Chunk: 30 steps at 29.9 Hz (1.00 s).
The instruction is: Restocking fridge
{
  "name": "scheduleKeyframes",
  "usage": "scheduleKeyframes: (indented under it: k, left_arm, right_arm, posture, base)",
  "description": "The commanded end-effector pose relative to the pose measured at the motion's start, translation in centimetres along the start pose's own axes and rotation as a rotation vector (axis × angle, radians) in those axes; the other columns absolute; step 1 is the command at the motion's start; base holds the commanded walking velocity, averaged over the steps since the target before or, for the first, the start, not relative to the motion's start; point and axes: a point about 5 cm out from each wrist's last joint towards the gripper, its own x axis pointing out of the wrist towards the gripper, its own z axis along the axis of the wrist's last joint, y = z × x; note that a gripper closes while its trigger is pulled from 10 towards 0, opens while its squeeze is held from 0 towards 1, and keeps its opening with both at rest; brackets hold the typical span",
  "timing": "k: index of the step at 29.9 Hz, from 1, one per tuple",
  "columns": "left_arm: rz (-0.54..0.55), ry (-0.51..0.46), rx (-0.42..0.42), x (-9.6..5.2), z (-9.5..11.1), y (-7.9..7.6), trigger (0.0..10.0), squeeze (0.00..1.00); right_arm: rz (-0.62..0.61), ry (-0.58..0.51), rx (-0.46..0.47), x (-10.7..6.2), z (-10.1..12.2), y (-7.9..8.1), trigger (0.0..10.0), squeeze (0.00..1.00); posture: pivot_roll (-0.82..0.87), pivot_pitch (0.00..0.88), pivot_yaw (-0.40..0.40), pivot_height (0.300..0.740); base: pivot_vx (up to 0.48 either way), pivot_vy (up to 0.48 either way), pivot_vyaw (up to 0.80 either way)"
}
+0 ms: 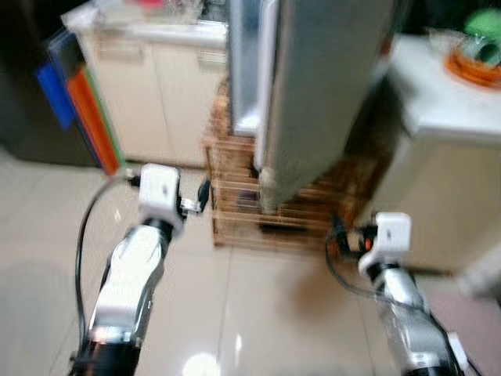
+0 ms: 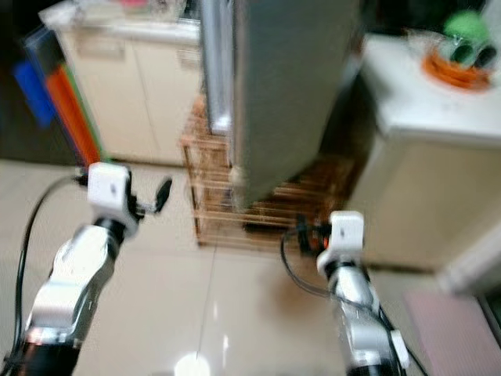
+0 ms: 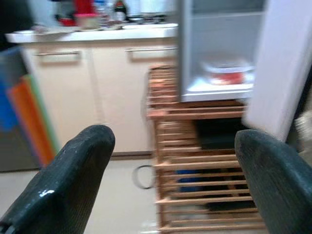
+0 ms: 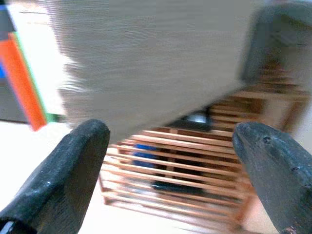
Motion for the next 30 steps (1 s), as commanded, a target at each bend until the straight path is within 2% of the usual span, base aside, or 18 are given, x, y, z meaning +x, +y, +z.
scheduleKeyframes:
  k: [1, 10, 18, 30]
  left_arm:
    - [-0.037, -0.022, 0.011, 0.15, 0.43, -0.93, 10.0, 0.00]
    - [-0.034, -0.037, 0.005, 0.29, 0.69, -0.98, 10.0, 0.00]
    - [-0.053, -0.033, 0.062, 0.66, 0.89, -1.10, 10.0, 0.00]
    - [-0.077, -0.043, 0.052, 0.79, 1.15, -1.55, 10.0, 0.00]
  right_arm:
    - [-0.022, 0.006, -0.011, -0.11, -0.14, -0.64, 10.0, 0.00]
    - [0.008, 0.001, -0.030, 0.21, -0.11, -0.15, 10.0, 0.00]
    - [0.020, -0.004, -0.039, 0.35, -0.13, -0.09, 10.0, 0.00]
    - [0.029, -0.007, -0.040, 0.29, -0.26, 0.17, 10.0, 0.00]
  posture:
    - [0.02, 0.000, -0.017, 0.740]
    - [0.02, 0.000, -0.021, 0.740]
    - [0.02, 0.000, -0.021, 0.740]
    - [0.02, 0.000, -0.019, 0.740]
  base:
    - [0.000, 0.000, 0.00]
    - [0.382, 0.000, 0.00]
    - [0.460, 0.000, 0.00]
    - [0.479, 0.000, 0.00]
